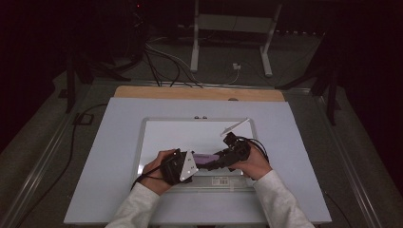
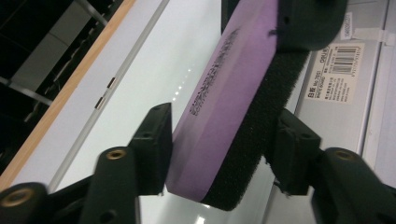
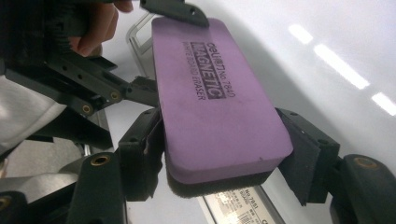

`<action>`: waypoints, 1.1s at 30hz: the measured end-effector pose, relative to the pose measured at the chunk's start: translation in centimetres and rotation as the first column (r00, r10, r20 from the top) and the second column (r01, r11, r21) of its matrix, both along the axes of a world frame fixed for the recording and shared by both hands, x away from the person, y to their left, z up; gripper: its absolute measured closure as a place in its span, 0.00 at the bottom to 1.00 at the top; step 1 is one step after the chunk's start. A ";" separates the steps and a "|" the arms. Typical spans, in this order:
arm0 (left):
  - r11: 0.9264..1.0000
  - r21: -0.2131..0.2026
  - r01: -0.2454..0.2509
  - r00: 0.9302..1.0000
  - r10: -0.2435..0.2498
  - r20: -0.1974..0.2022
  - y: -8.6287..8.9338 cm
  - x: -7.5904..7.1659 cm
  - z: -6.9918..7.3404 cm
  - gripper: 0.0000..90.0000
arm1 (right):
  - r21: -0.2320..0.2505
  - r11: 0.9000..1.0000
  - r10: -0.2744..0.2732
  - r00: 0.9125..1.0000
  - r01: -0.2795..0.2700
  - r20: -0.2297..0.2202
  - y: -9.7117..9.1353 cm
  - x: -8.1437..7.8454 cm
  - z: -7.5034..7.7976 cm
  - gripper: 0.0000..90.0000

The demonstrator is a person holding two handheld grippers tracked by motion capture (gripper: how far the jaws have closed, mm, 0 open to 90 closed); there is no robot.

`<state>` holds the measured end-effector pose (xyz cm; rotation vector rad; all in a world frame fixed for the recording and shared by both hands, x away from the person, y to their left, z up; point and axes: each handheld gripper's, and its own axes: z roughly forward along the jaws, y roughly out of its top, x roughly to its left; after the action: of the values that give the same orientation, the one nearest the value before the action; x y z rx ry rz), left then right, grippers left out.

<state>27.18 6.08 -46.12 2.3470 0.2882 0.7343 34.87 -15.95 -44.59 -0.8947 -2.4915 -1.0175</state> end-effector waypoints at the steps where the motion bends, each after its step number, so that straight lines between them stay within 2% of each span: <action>1: 1.000 0.004 -0.001 1.000 0.001 -0.002 0.0 0.0 0.0 0.56 | -0.003 1.000 0.000 1.000 0.000 0.001 0.0 0.0 0.0 0.41; 5: 1.000 -0.012 0.000 1.000 0.000 -0.025 0.1 0.2 -0.1 0.62 | 0.029 1.000 -0.011 0.999 0.010 0.036 -0.1 -0.1 0.1 0.40; 7: 1.000 -0.021 -0.007 1.000 0.007 -0.029 0.2 0.2 0.0 0.64 | 0.037 0.999 -0.028 0.997 0.025 0.073 -0.2 -0.2 0.3 0.34; 9: 0.999 -0.029 -0.015 0.999 0.014 -0.040 0.6 0.4 0.1 0.65 | 0.042 0.998 -0.048 0.991 0.043 0.125 -0.5 -0.2 0.4 0.25; 11: 0.999 -0.041 -0.035 0.998 0.033 -0.044 1.0 0.6 0.3 0.65 | 0.049 0.997 -0.074 0.985 0.067 0.155 -0.8 -0.2 0.4 0.17; 15: 0.994 -0.072 -0.077 0.995 0.072 -0.066 1.8 1.0 0.6 0.66 | 0.052 0.991 -0.131 0.967 0.123 0.217 -1.3 -0.4 0.6 0.03; 17: 0.991 -0.089 -0.097 0.993 0.090 -0.080 2.1 1.2 0.7 0.66 | 0.033 0.987 -0.157 0.949 0.155 0.274 -1.5 -0.6 0.6 0.01; 19: 0.988 -0.095 -0.125 0.989 0.116 -0.093 2.4 1.5 0.8 0.66 | 0.028 0.984 -0.178 0.939 0.178 0.294 -1.7 -0.7 0.6 0.00; 20: 0.985 -0.102 -0.140 0.986 0.130 -0.101 2.6 1.6 0.8 0.66 | 0.022 0.981 -0.192 0.929 0.194 0.315 -1.8 -0.7 0.6 0.00; 22: 0.979 -0.107 -0.174 0.980 0.161 -0.116 2.9 1.9 0.9 0.67 | 0.011 0.972 -0.224 0.905 0.236 0.362 -2.1 -0.9 0.6 0.00; 25: 0.967 -0.112 -0.227 0.968 0.212 -0.137 3.4 2.4 0.9 0.67 | 0.011 0.955 -0.272 0.863 0.296 0.426 -2.7 -1.2 0.5 0.00; 28: 0.952 -0.129 -0.278 0.954 0.258 -0.155 4.0 2.8 0.9 0.67 | 0.013 0.934 -0.322 0.828 0.356 0.459 -3.5 -1.4 0.3 0.00; 29: 0.946 -0.133 -0.294 0.948 0.272 -0.164 4.2 2.9 1.0 0.67 | 0.016 0.928 -0.336 0.819 0.372 0.465 -3.8 -1.4 0.3 0.00; 32: 0.928 -0.139 -0.347 0.929 0.319 -0.186 4.9 3.3 1.0 0.67 | 0.036 0.904 -0.387 0.782 0.425 0.489 -4.7 -1.6 0.1 0.00; 33: 0.920 -0.139 -0.367 0.921 0.338 -0.191 5.1 3.4 1.0 0.67 | 0.046 0.900 -0.398 0.775 0.434 0.491 -5.0 -1.7 0.0 0.00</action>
<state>30.61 11.22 -45.09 2.2152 0.8345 0.6511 33.18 -20.96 -44.54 -1.4130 -2.8153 -1.4642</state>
